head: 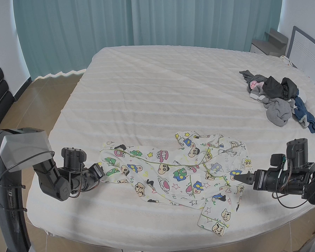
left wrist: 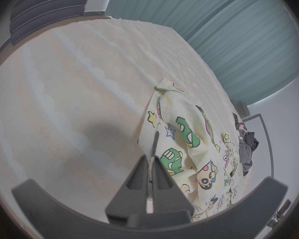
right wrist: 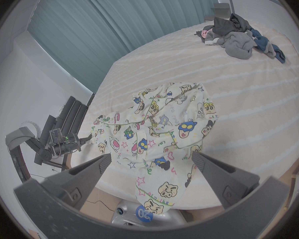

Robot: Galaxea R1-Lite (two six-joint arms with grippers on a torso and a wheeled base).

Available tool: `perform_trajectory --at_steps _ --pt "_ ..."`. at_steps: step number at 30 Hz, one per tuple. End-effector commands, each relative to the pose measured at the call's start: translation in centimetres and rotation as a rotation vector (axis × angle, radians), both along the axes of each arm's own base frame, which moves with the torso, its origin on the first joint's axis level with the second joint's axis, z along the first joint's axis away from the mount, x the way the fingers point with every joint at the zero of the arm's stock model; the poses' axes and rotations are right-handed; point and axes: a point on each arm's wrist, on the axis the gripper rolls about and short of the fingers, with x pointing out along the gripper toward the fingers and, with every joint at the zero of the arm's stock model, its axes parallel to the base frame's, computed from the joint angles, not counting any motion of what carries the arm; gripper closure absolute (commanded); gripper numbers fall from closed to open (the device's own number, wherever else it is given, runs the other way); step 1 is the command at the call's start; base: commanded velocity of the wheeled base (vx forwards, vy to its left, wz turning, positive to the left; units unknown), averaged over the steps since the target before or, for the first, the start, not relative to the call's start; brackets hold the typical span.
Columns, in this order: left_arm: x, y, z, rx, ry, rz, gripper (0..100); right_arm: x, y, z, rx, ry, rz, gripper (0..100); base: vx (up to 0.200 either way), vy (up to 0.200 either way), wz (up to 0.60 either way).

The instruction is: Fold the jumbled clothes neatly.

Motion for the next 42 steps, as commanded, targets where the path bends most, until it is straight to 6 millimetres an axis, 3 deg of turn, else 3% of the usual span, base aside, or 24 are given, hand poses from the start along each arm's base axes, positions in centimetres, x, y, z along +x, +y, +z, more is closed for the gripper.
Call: perform_trajectory --at_steps 1,4,6,9,15,18,23,32,42 --pt "-1.3 1.1 3.4 0.027 -0.026 -0.005 100 -1.4 -0.2 -1.5 -0.024 0.057 0.017 0 0.000 0.000 0.00" --pt "-1.8 1.4 3.8 0.052 -0.013 -0.015 100 -1.9 -0.2 -1.9 -0.030 0.077 0.027 0 0.000 0.000 0.00" --pt "-2.7 2.6 4.8 0.091 -0.001 -0.012 100 -3.5 0.1 -3.0 -0.052 0.138 0.069 0 0.000 0.000 0.00" --pt "-3.0 3.5 5.8 0.096 -0.027 0.009 100 -4.1 0.4 -4.2 -0.083 0.196 0.103 0 0.000 0.000 0.00" --pt "-3.7 4.4 7.1 0.101 -0.015 0.003 100 -4.0 0.5 -6.9 -0.167 0.313 0.153 0 0.000 0.000 0.00" --pt "-3.9 4.5 7.9 0.094 -0.030 -0.004 100 -4.0 1.3 -9.2 -0.212 0.399 0.204 0 0.000 0.000 0.00" --pt "-3.8 4.5 8.0 0.094 -0.035 -0.002 100 -4.3 2.4 -11.5 -0.260 0.445 0.252 0 0.000 0.000 0.00" --pt "-3.9 4.5 7.1 0.094 -0.003 -0.004 100 -5.0 4.5 -13.9 -0.299 0.363 0.324 0 0.000 0.000 0.00" --pt "-4.2 4.5 6.6 0.093 0.016 -0.008 100 -5.2 5.4 -15.4 -0.334 0.302 0.328 0 0.000 0.000 0.00"
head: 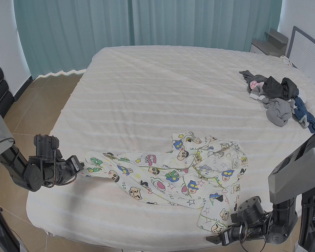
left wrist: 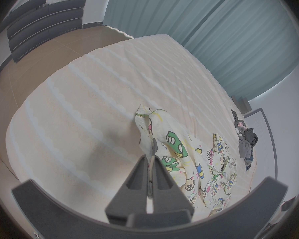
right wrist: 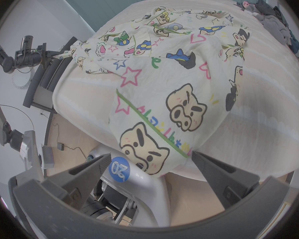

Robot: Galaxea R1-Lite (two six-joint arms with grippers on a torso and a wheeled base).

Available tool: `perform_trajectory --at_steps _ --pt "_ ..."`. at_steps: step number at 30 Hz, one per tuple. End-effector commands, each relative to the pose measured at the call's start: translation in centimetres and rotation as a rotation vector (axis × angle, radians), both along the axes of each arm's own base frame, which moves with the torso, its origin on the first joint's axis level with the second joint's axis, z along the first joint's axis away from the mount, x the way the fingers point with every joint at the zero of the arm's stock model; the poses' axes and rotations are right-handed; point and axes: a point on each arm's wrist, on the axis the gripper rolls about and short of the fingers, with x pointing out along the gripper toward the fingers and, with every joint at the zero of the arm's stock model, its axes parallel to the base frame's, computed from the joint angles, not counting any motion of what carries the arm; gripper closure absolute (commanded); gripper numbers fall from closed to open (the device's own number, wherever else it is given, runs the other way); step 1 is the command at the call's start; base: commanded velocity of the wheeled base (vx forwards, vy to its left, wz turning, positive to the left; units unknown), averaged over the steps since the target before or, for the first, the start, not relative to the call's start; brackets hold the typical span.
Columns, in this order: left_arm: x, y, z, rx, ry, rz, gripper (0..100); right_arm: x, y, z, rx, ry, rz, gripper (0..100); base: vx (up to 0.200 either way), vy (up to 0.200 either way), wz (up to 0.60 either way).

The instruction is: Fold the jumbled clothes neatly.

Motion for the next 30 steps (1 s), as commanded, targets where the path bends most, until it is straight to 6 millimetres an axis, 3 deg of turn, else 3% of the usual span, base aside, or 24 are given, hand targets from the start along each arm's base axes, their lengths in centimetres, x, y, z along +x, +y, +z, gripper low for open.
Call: perform_trajectory --at_steps 1,2,8,20,21,25,30 --pt "-0.2 0.0 -0.5 0.000 0.019 -0.001 100 -0.4 0.1 -2.0 -0.058 0.052 -0.001 0 0.000 0.000 0.00" --pt "-0.2 0.0 -0.5 0.000 0.019 -0.001 100 -0.4 0.1 -2.1 -0.056 0.049 -0.003 100 0.000 0.000 0.00" --pt "-0.2 -0.1 -1.1 0.001 0.039 -0.003 100 -0.4 0.1 -1.4 -0.014 -0.013 -0.003 100 0.000 0.000 0.00" --pt "0.3 -0.1 -5.3 0.028 0.079 -0.013 100 0.8 -0.8 2.2 0.091 -0.176 -0.065 100 0.000 0.000 0.00" --pt "0.1 -0.2 -6.7 0.061 0.081 -0.040 100 1.0 -1.1 3.2 0.119 -0.213 -0.082 100 0.000 0.000 0.00" --pt "-1.0 -0.2 -8.9 0.109 0.100 -0.084 100 1.4 -1.6 4.8 0.156 -0.276 -0.110 100 0.000 0.000 0.00" --pt "-2.7 0.1 -9.9 0.203 0.154 -0.181 100 1.7 -2.3 6.3 0.189 -0.339 -0.144 100 0.000 0.000 0.00"
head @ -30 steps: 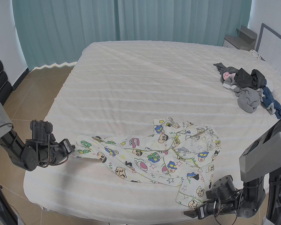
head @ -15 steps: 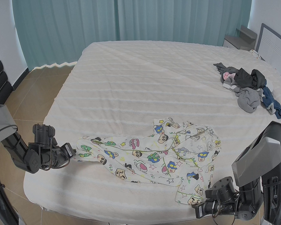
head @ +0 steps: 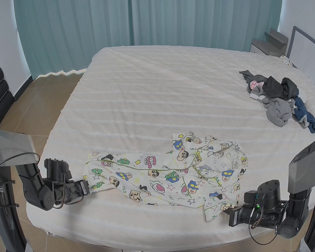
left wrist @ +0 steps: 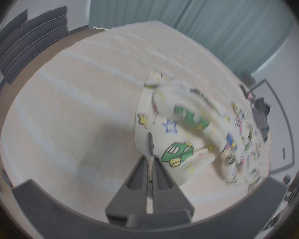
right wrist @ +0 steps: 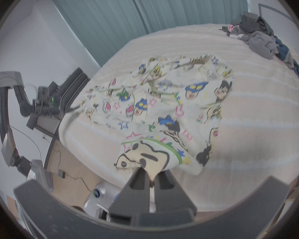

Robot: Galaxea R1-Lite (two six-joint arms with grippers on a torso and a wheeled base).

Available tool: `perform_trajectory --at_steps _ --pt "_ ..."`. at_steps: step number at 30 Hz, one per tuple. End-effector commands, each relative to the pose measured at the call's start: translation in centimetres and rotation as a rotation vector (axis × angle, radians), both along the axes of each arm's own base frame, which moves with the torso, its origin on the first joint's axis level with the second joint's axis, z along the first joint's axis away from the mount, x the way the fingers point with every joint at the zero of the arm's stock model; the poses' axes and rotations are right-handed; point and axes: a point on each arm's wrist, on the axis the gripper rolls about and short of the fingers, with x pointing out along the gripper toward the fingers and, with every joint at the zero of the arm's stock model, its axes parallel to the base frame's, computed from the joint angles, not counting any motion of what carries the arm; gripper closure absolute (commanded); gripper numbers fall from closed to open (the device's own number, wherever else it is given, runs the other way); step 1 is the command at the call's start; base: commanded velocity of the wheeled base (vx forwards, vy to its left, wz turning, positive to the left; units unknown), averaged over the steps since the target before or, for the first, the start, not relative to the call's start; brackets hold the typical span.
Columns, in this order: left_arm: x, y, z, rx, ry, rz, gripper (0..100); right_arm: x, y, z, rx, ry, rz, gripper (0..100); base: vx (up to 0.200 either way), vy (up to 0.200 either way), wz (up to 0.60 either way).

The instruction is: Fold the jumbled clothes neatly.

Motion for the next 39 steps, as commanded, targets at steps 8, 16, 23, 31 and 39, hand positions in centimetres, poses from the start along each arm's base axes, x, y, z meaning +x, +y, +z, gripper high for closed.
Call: perform_trajectory --at_steps 8,16,23,31,39 --pt "-2.1 1.3 -1.8 0.107 0.066 -0.058 100 0.4 -2.0 3.3 0.072 -0.133 -0.086 100 0.000 0.000 0.00" --pt "-0.9 3.4 -1.7 0.114 -0.100 0.015 100 1.1 -2.2 4.1 0.099 -0.180 -0.115 100 0.000 0.000 0.00" --pt "-2.0 3.8 -3.1 0.119 -0.140 0.003 0 1.2 -2.7 4.1 0.107 -0.173 -0.122 100 0.000 0.000 0.00" --pt "-2.7 5.3 -0.9 0.055 -0.235 -0.018 0 1.1 -2.9 4.1 0.110 -0.168 -0.126 100 0.000 0.000 0.00" --pt "0.2 5.7 3.8 -0.030 -0.460 0.045 0 1.0 -3.0 4.2 0.119 -0.169 -0.136 100 0.000 0.000 0.00"
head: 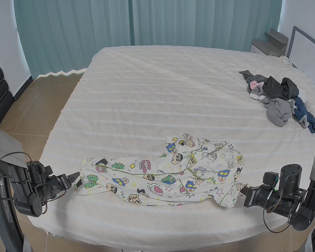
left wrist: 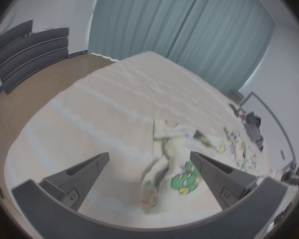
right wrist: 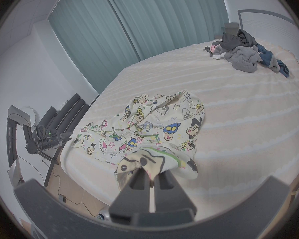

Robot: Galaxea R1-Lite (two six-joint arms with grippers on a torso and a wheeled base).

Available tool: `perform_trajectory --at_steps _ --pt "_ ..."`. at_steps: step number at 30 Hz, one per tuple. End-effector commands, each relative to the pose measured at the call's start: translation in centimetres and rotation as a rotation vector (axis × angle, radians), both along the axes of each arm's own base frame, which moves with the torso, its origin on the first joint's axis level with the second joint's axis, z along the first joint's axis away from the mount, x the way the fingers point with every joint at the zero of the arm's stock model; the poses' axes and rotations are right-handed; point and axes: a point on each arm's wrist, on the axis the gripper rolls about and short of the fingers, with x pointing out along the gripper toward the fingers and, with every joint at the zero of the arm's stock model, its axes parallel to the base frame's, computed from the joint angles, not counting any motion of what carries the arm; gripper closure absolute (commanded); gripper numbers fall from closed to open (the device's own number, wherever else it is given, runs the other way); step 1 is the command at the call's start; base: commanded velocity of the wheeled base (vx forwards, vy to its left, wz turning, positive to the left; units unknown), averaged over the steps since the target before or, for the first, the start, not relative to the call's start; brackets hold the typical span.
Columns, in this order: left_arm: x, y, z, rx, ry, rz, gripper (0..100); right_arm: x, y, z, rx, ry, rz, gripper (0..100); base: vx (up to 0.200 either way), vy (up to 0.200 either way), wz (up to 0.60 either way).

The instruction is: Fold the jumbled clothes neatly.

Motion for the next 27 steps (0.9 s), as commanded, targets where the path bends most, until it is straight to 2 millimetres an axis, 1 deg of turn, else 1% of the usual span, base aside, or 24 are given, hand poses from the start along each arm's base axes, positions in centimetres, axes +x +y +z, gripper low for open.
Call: perform_trajectory --at_steps 1,4,9,14,16,21,22,23,26,27 --pt "1.6 -0.5 4.0 -0.039 -0.170 -0.003 0 0.0 -0.1 0.1 0.003 -0.002 -0.003 100 0.000 0.000 0.00" --pt "2.2 -1.2 4.1 -0.042 -0.153 -0.031 0 0.0 -0.1 0.0 0.000 0.002 -0.003 100 0.000 0.000 0.00" --pt "3.5 -1.9 3.4 -0.010 -0.076 -0.080 0 -0.1 -0.1 0.1 0.003 -0.002 -0.002 100 0.000 0.000 0.00" --pt "3.0 -2.1 2.6 0.028 -0.006 -0.197 0 -0.4 -0.2 0.1 0.000 0.007 -0.003 100 0.000 0.000 0.00" --pt "3.0 -2.2 2.5 0.027 -0.004 -0.203 0 -0.4 -0.2 0.1 0.000 0.007 -0.003 100 0.000 0.000 0.00" --pt "4.2 -2.3 2.6 0.031 -0.033 -0.210 0 -0.4 -0.2 0.0 0.000 0.010 -0.001 100 0.000 0.000 0.00" --pt "4.9 -2.7 2.4 0.034 -0.039 -0.219 0 -0.4 -0.2 0.0 0.000 0.010 -0.001 100 0.000 0.000 0.00" --pt "5.1 -2.8 2.4 0.034 -0.042 -0.224 0 -0.4 -0.1 0.0 0.000 0.010 0.001 100 0.000 0.000 0.00" --pt "5.4 -3.2 2.2 0.033 -0.024 -0.236 0 -0.4 -0.2 0.0 0.000 0.008 -0.001 100 0.000 0.000 0.00" --pt "5.5 -3.5 2.0 0.027 0.010 -0.249 0 -0.4 -0.2 0.0 0.000 0.010 -0.002 100 0.000 0.000 0.00"
